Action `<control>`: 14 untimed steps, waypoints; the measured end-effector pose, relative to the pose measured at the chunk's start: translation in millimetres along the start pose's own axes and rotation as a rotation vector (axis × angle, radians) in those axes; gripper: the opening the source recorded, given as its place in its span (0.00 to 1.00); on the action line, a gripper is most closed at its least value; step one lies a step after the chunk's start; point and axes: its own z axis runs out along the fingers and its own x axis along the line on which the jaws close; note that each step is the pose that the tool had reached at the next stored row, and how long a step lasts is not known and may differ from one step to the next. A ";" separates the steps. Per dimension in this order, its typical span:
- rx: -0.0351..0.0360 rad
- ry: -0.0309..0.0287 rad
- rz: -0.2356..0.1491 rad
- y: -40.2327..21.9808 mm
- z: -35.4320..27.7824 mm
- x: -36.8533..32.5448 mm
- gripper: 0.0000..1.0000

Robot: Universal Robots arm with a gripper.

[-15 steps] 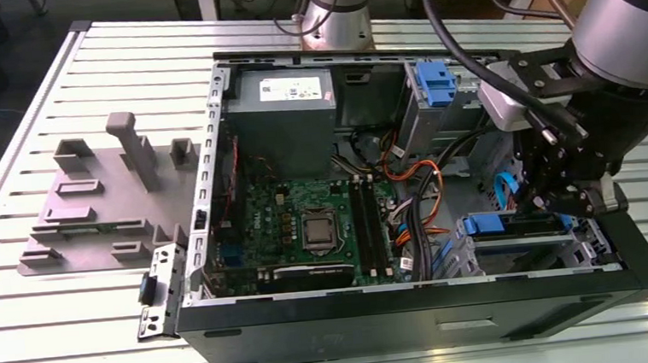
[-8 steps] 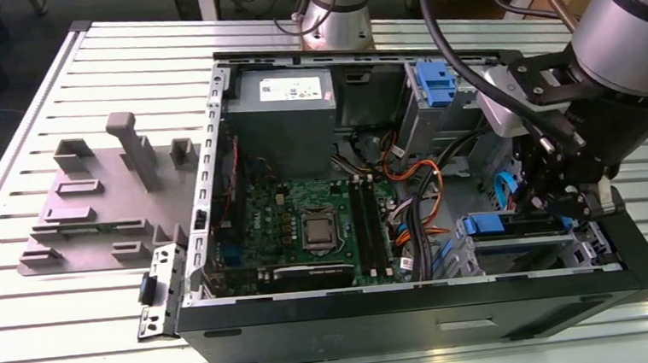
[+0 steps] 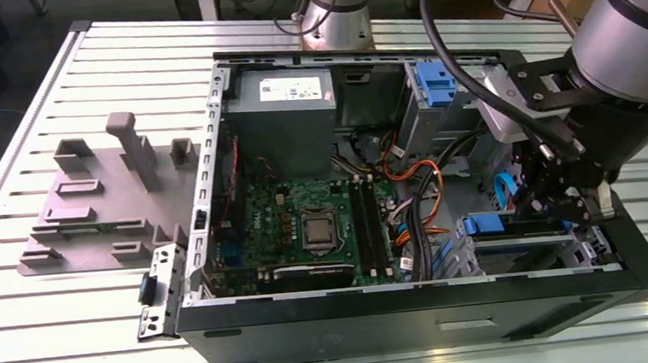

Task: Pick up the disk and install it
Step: 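Insert the second disk wire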

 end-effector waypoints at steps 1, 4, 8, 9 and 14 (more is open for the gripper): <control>0.0000 -0.0001 0.000 0.1 0.2 0.3 0.16; 0.0000 0.0001 0.001 0.1 0.7 1.3 0.16; 0.0000 0.0002 0.001 0.3 1.1 3.1 0.16; 0.0000 0.0002 0.001 0.3 1.1 3.4 0.16; 0.0000 0.0001 0.001 0.1 1.6 4.3 0.16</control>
